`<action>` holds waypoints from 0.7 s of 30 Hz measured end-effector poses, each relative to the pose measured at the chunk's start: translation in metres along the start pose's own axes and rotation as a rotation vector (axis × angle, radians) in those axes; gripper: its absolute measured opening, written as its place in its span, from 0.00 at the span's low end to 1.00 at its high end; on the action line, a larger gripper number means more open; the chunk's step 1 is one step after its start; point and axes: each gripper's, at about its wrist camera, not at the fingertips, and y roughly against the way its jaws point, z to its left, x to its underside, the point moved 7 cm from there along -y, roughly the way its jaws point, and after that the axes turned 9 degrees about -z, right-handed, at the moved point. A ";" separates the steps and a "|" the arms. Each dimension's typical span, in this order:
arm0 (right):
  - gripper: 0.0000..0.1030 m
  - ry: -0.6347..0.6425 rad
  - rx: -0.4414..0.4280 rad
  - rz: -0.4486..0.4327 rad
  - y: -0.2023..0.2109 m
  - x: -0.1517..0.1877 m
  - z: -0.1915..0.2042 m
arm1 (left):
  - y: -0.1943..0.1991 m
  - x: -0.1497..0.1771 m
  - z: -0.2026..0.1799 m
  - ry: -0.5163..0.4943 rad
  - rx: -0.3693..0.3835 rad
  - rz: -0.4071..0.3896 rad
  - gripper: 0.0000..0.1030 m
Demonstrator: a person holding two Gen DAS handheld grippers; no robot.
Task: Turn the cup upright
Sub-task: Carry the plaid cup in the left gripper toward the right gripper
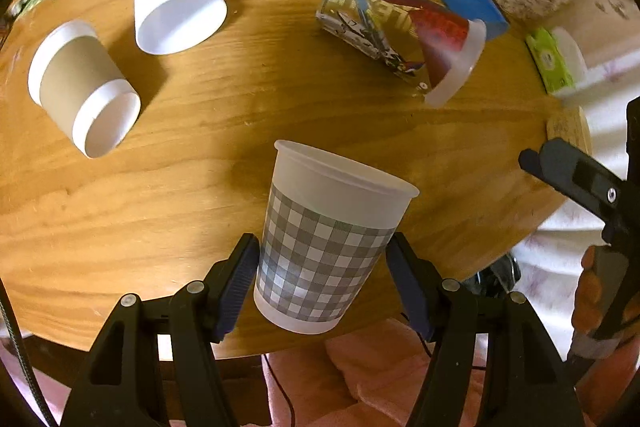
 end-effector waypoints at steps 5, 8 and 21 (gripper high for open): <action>1.00 0.025 -0.029 0.070 -0.008 -0.003 0.000 | -0.006 0.002 -0.001 0.071 -0.006 -0.007 0.68; 1.00 0.010 -0.056 0.118 -0.016 -0.001 -0.001 | -0.010 0.004 -0.002 0.114 -0.005 -0.009 0.68; 1.00 -0.028 -0.154 0.313 -0.049 0.013 0.012 | -0.004 0.012 0.007 0.203 0.006 -0.027 0.68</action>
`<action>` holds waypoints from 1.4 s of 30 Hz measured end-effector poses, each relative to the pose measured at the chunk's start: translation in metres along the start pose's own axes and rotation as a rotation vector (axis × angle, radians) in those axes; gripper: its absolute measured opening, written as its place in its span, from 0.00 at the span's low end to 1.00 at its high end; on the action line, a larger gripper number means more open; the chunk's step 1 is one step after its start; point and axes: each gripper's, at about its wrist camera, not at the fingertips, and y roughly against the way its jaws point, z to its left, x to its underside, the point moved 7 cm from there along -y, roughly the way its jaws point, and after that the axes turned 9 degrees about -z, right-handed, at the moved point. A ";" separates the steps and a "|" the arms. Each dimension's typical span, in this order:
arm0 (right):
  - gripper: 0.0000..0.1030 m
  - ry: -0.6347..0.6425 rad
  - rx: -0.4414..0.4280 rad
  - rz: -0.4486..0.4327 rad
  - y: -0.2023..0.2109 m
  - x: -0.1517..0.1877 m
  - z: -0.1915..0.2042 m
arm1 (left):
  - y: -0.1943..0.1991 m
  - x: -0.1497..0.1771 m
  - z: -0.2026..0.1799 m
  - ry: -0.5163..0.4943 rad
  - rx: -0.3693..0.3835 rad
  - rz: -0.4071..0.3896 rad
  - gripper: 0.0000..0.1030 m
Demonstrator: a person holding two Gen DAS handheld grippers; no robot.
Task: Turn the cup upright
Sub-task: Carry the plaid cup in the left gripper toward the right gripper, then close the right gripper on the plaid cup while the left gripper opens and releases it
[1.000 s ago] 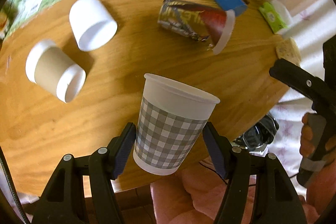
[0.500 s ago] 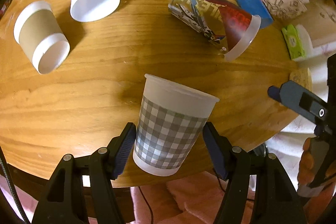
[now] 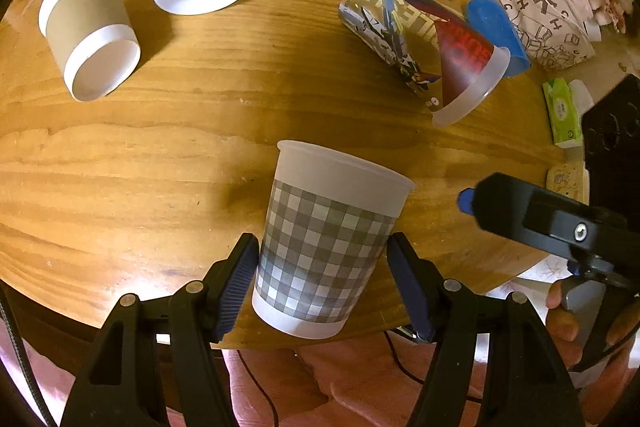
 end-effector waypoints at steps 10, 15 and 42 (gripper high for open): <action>1.00 -0.026 -0.038 0.130 -0.029 0.006 0.007 | 0.006 0.011 0.003 0.044 0.011 0.007 0.69; 1.00 -0.043 -0.065 0.215 -0.045 0.017 0.013 | 0.010 0.015 0.004 0.052 0.027 0.010 0.69; 0.61 -0.022 -0.048 0.196 -0.060 0.029 0.026 | 0.027 0.024 0.006 -0.019 0.058 0.006 0.73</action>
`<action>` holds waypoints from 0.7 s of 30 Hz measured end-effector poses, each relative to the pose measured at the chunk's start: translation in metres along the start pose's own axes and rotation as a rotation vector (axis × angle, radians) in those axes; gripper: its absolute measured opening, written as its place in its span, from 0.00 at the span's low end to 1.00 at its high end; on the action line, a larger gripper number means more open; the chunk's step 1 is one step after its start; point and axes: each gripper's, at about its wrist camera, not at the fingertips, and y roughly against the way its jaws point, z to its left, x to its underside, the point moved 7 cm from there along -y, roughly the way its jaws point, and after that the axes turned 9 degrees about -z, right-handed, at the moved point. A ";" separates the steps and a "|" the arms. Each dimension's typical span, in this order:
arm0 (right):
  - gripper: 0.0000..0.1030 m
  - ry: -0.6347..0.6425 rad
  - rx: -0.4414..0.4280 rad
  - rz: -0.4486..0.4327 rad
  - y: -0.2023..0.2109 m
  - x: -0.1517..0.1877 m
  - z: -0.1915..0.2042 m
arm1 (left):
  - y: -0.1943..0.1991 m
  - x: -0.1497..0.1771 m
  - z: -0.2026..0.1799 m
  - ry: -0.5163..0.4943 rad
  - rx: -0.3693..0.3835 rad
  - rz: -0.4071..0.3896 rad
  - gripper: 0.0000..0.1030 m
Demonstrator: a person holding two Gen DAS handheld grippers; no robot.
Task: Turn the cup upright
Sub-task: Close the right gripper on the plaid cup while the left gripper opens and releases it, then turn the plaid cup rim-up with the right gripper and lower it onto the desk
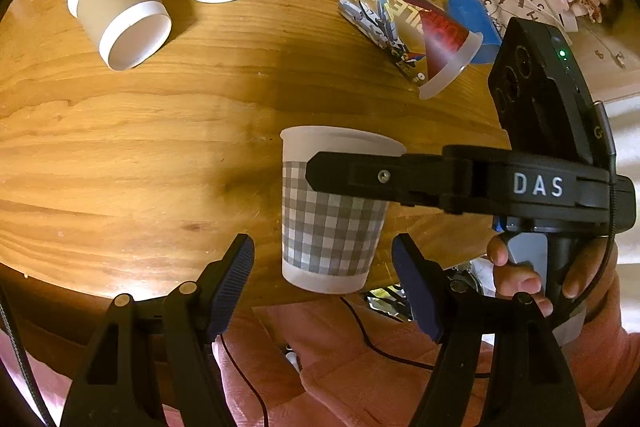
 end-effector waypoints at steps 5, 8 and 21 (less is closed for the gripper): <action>0.58 0.009 -0.004 -0.040 0.002 0.001 0.002 | 0.008 0.005 0.001 -0.026 0.004 -0.019 0.73; 0.57 0.017 0.003 -0.065 0.004 0.002 0.004 | 0.015 0.008 0.000 -0.060 0.008 -0.035 0.75; 0.57 0.113 0.087 -0.313 0.034 0.008 0.027 | 0.058 0.002 0.010 -0.147 -0.045 -0.174 0.76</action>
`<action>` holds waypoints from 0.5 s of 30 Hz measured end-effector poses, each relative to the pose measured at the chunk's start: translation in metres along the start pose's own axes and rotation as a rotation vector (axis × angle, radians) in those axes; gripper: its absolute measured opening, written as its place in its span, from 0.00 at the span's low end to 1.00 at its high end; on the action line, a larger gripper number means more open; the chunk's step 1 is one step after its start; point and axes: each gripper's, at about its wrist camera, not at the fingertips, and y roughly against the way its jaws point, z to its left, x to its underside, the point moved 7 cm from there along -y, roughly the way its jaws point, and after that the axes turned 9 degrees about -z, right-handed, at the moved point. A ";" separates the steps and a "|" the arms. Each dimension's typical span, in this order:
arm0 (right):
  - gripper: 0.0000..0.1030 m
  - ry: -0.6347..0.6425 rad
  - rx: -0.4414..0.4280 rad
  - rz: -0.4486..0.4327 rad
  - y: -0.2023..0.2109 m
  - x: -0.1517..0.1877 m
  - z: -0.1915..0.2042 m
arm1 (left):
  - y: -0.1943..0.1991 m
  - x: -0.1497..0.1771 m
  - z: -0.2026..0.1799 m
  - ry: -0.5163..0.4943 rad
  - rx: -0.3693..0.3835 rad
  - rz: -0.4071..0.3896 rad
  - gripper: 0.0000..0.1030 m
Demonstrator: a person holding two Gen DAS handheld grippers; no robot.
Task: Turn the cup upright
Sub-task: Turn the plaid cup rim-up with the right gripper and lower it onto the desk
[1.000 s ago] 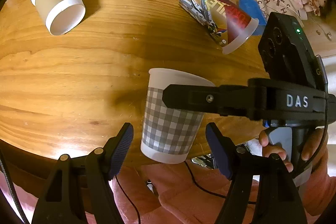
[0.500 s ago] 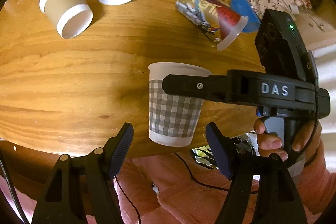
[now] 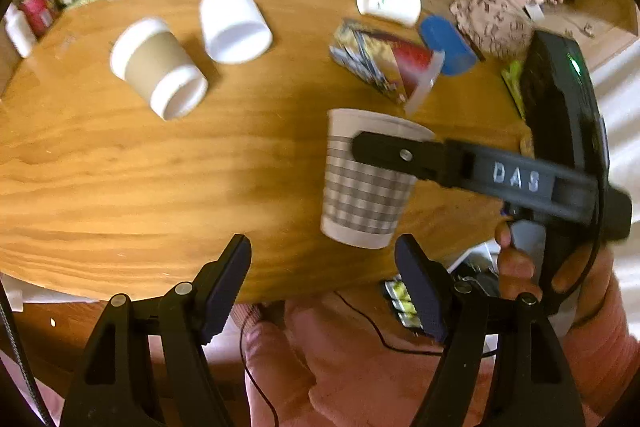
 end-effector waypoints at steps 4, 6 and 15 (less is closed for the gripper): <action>0.57 0.066 0.045 -0.144 0.018 -0.002 0.008 | 0.019 -0.007 0.009 -0.020 -0.039 -0.073 0.83; 0.57 0.104 0.069 -0.228 0.028 0.000 0.013 | 0.025 -0.008 0.012 -0.037 -0.056 -0.095 0.84; 0.58 0.205 0.157 -0.514 0.050 0.012 0.025 | 0.048 -0.001 0.028 -0.088 -0.151 -0.144 0.84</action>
